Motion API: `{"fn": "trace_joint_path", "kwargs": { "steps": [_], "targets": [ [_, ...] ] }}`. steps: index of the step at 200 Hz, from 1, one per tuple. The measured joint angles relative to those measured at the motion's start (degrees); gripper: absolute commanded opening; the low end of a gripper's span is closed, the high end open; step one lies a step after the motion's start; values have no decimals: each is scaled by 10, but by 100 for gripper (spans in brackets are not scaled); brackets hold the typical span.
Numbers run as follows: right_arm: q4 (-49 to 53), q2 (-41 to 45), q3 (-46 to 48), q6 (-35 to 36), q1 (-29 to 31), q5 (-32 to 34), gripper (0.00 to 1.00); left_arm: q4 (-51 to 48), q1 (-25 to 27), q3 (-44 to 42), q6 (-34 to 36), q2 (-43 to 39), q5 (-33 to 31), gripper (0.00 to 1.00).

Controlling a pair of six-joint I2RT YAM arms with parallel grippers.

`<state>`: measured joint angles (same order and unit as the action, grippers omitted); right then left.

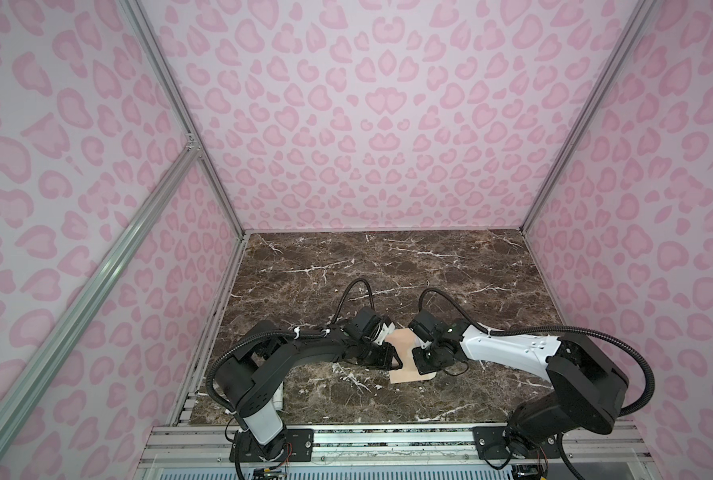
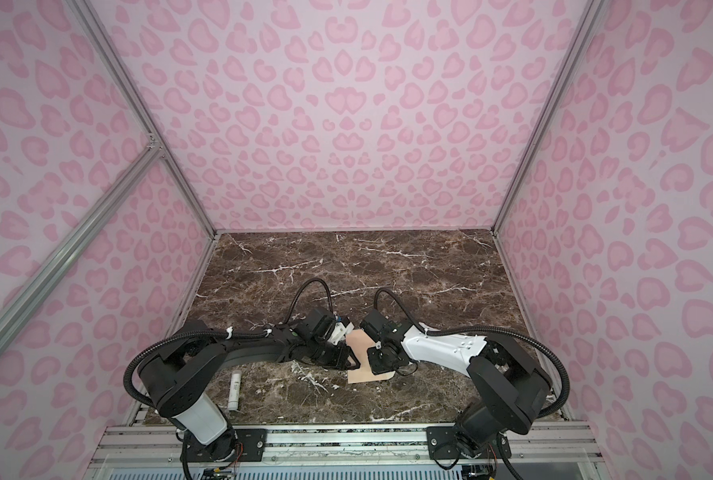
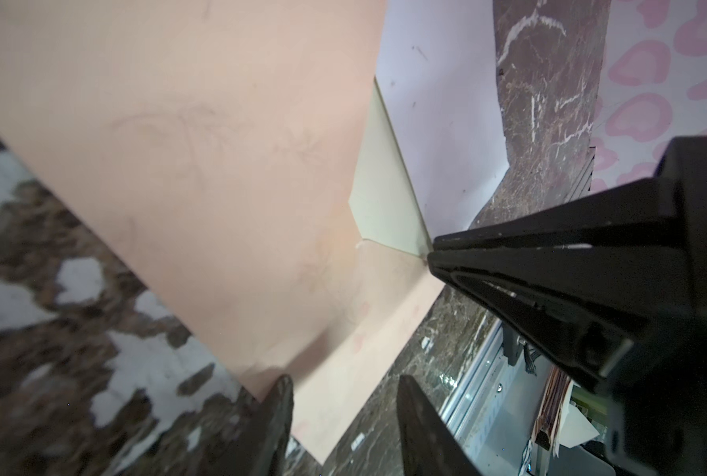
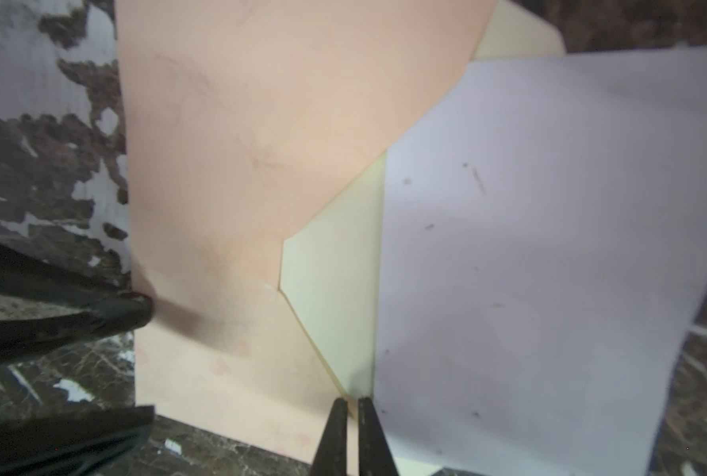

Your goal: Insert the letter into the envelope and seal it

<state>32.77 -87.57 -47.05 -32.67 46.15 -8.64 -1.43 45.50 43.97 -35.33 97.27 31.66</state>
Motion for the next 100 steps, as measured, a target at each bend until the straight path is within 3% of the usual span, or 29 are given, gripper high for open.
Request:
{"fn": "trace_joint_path", "kwargs": {
  "steps": [55,100],
  "targets": [
    [11,57,-4,-1,-24,0,23,-2,0,1,0,0,0,45],
    [10,120,50,-1,-123,-9,42,-2,0,2,2,2,1,45]
  ]
}}
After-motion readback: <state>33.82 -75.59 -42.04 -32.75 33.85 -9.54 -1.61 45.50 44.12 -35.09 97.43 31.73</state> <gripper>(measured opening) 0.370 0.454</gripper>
